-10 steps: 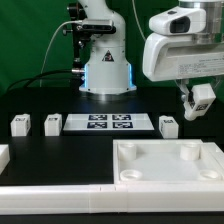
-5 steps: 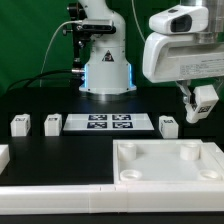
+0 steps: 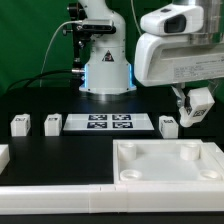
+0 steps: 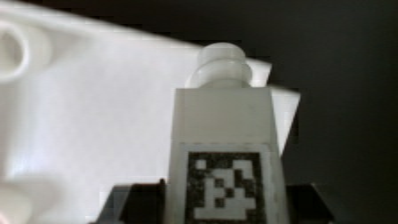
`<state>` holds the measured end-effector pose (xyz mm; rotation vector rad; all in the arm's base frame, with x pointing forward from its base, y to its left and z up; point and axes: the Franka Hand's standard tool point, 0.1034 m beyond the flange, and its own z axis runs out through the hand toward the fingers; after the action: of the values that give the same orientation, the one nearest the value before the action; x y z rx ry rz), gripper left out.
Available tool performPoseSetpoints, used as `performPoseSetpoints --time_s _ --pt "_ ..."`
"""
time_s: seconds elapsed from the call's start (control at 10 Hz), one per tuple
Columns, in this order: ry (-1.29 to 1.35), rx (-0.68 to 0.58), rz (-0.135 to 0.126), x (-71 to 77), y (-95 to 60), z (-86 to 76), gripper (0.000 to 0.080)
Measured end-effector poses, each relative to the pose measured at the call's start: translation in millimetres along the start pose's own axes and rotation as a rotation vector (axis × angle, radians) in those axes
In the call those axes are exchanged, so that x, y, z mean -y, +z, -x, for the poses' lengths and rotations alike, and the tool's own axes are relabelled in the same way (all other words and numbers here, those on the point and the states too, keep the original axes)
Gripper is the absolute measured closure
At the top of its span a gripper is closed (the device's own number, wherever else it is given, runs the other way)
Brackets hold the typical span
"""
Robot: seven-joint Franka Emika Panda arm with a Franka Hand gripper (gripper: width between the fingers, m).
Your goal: Assemble one leg
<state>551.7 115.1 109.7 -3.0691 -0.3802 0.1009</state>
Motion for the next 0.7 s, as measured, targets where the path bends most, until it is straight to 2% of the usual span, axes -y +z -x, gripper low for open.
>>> performPoseSetpoints --time_s 0.1,0.2,0.3,0.4,0.5,0.6,0.7 --pt "-0.002 -0.01 -0.004 -7.2 -0.8 -10.8 0.0506" --pt "-0.003 -0.065 0.001 -5.7 0.5 -13.0 0.0506" --pt "-0.006 -0.062 0.002 -4.3 2.7 -7.5 0.0506" --pt "-0.006 -0.135 0.007 -6.1 0.8 -16.4 0.0506" --pt "-0.004 -0.277 0.017 -8.3 -0.1 -21.2 0.0506" --pt "-0.008 -0.327 0.024 -9.0 5.2 -13.8 0.0506" --pt "-0.023 -0.312 0.027 -12.0 9.7 -13.3 0.0506"
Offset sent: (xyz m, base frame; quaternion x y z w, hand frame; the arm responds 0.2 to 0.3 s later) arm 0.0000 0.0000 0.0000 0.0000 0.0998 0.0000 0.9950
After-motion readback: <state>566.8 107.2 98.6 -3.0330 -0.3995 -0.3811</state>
